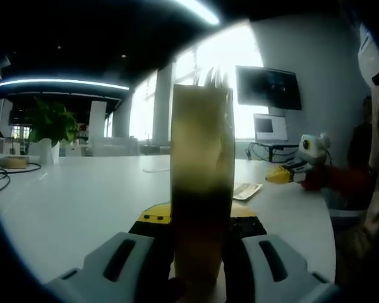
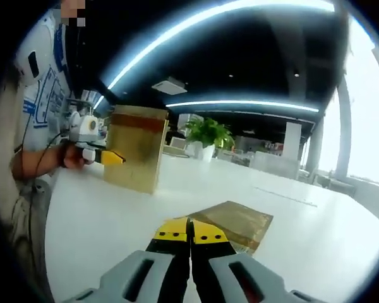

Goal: Extract single mask from mask box in order stack masks on table

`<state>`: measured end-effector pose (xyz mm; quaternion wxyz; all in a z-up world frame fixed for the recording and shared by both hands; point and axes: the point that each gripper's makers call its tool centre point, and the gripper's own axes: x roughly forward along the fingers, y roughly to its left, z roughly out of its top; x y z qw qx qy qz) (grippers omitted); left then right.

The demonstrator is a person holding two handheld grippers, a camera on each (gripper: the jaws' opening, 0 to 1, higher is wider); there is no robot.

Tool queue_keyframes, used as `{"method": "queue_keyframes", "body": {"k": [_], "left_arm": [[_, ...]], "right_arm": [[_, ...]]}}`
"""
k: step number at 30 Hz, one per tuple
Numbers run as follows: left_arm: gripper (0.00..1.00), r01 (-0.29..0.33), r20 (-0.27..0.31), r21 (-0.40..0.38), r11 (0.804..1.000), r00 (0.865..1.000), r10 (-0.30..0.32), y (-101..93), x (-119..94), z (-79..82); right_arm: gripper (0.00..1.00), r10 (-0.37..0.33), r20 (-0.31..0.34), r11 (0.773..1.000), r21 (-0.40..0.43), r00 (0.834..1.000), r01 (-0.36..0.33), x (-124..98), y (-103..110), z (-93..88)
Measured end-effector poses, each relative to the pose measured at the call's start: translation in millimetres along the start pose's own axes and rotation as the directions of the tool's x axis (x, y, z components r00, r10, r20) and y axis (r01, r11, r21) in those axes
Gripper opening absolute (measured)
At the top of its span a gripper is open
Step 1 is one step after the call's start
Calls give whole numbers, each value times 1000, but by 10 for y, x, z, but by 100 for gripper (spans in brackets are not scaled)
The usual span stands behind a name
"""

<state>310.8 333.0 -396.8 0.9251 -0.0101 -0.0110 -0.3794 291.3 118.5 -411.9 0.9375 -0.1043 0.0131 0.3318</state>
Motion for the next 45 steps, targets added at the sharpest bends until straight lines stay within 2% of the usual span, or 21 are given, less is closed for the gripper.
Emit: {"method": "queue_keyframes", "body": {"k": [6, 10, 19, 22, 26, 32, 38, 45], "left_arm": [[19, 3, 0, 8, 1000, 1000, -3, 16, 2, 0], [19, 2, 0, 10, 1000, 1000, -2, 15, 2, 6], [19, 1, 1, 10, 1000, 1000, -1, 12, -4, -2], [19, 0, 1, 13, 1000, 1000, 0, 11, -7, 0], [19, -1, 1, 13, 1000, 1000, 1, 17, -3, 2], [19, -2, 2, 14, 1000, 1000, 2, 30, -12, -18], [19, -1, 2, 13, 1000, 1000, 1, 28, -14, -19], [19, 0, 2, 10, 1000, 1000, 0, 22, -14, -20]], "right_arm": [[0, 12, 21, 1000, 18, 1000, -12, -14, -2, 25], [0, 31, -26, 999, 16, 999, -31, 32, 29, -67], [0, 52, -42, 999, 1, 998, -52, 21, 61, -99], [0, 58, -13, 998, -14, 998, -59, 16, 67, -59], [0, 74, -12, 997, -26, 997, -75, 15, 107, -50], [0, 48, 22, 999, 8, 999, -48, -10, 41, 37], [0, 33, -7, 999, -33, 999, -34, -9, 27, 47], [0, 41, -17, 995, -95, 999, -42, -53, 22, 222]]}}
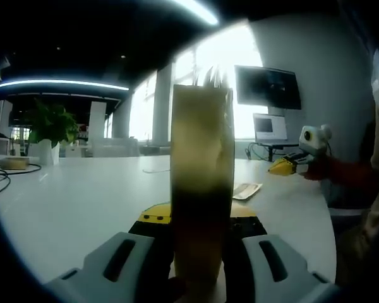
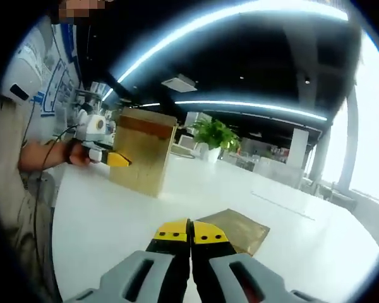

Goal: Extract single mask from mask box in order stack masks on table

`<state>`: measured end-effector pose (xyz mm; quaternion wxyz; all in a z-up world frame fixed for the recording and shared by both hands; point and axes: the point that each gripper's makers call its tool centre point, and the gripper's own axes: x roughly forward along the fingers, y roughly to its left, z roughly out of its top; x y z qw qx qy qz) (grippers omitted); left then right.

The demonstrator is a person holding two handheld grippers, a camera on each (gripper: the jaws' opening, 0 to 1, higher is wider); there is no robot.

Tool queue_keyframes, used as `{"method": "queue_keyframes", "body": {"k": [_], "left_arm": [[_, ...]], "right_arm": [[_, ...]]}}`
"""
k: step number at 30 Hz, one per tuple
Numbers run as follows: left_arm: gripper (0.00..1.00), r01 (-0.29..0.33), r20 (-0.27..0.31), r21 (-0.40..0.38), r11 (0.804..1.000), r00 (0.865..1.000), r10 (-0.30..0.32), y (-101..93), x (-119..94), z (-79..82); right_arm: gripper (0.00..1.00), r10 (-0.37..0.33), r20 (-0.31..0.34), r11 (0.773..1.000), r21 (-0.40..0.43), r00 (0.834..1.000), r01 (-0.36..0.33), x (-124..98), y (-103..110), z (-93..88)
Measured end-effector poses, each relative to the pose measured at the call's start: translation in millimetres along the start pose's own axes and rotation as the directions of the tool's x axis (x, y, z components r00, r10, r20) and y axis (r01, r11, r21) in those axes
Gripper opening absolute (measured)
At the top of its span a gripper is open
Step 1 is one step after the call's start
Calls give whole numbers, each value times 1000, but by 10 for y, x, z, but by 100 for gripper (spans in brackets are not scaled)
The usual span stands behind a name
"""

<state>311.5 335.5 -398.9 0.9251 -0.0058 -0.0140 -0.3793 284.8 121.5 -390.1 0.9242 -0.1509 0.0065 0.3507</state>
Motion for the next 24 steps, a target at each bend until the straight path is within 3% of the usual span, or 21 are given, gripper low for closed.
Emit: {"method": "queue_keyframes", "body": {"k": [24], "left_arm": [[19, -2, -1, 0, 1000, 1000, 2, -13, 5, -2]], "right_arm": [[0, 52, -8, 982, -180, 999, -52, 97, 107, 620]]}}
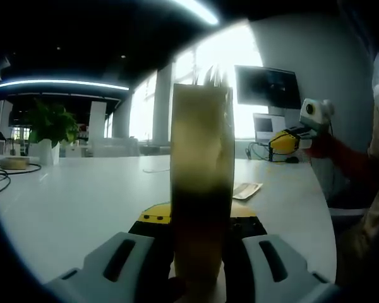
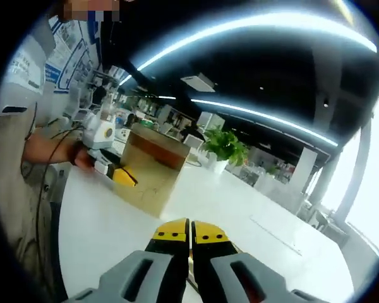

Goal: Extract single mask from mask box in order stack masks on table

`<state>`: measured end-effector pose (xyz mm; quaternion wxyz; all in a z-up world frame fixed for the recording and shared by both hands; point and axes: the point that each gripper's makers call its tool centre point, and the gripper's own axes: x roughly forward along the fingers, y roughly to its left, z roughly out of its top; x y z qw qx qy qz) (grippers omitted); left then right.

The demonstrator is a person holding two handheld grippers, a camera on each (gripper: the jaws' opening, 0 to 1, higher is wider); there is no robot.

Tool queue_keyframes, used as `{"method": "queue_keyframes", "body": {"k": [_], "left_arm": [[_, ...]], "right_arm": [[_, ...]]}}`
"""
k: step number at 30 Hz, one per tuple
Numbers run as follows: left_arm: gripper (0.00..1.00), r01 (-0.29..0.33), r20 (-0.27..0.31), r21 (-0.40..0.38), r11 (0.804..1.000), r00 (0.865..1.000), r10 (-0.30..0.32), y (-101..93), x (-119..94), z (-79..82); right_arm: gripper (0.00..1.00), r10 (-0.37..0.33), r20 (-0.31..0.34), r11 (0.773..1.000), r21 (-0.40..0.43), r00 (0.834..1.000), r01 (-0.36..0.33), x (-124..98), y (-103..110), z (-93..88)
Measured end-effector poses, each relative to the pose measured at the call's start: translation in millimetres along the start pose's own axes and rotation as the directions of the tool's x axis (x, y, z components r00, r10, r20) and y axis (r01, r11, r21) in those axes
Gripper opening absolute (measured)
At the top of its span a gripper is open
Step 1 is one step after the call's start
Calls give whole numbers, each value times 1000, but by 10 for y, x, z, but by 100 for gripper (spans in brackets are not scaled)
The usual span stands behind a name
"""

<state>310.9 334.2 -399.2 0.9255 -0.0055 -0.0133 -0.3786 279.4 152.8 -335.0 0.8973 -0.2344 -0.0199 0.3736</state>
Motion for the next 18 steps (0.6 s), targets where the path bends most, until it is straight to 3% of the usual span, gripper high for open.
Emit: {"method": "queue_keyframes", "body": {"k": [18], "left_arm": [[19, 1, 0, -3, 1000, 1000, -1, 3, -5, -4]], "right_arm": [[0, 48, -44, 987, -153, 998, -54, 117, -48, 275]]}}
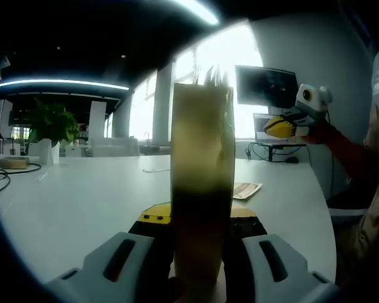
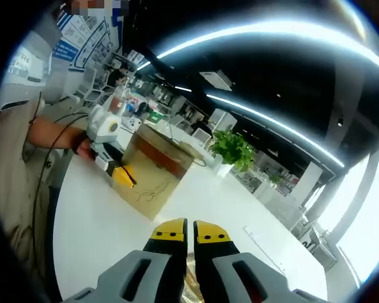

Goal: Extract single mask from mask box in order stack masks on table

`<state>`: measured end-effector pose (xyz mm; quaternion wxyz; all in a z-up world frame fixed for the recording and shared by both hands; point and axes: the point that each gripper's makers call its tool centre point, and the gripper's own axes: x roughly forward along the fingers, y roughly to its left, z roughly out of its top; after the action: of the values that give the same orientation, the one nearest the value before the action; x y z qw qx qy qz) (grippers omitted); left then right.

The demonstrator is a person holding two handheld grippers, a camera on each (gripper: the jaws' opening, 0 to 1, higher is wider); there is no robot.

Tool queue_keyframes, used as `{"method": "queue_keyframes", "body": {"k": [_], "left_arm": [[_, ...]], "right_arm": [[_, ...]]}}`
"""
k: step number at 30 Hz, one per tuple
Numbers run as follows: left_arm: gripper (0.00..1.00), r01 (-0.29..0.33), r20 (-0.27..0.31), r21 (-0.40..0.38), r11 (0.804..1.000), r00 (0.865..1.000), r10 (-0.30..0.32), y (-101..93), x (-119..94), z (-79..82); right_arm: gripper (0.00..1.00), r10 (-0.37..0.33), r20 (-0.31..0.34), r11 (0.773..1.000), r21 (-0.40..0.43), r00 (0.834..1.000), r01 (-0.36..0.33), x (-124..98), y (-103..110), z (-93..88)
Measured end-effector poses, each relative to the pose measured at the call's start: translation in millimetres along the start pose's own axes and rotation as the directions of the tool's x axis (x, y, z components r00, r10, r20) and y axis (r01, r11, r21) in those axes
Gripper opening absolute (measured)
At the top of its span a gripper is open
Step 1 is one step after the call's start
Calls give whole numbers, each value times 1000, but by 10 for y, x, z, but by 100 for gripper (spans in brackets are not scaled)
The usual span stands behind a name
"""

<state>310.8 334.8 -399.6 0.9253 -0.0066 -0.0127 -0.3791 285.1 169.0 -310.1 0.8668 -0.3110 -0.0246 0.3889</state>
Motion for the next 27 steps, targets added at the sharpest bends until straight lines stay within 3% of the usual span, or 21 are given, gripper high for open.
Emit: {"method": "queue_keyframes", "body": {"k": [20, 27], "left_arm": [[19, 0, 0, -2, 1000, 1000, 0, 1, 6, 4], [19, 0, 0, -2, 1000, 1000, 0, 4, 5, 3]], "right_arm": [[1, 67, -45, 988, -135, 997, -73, 203, -6, 251], [2, 112, -59, 982, -146, 992, -120, 286, 44, 319]]}}
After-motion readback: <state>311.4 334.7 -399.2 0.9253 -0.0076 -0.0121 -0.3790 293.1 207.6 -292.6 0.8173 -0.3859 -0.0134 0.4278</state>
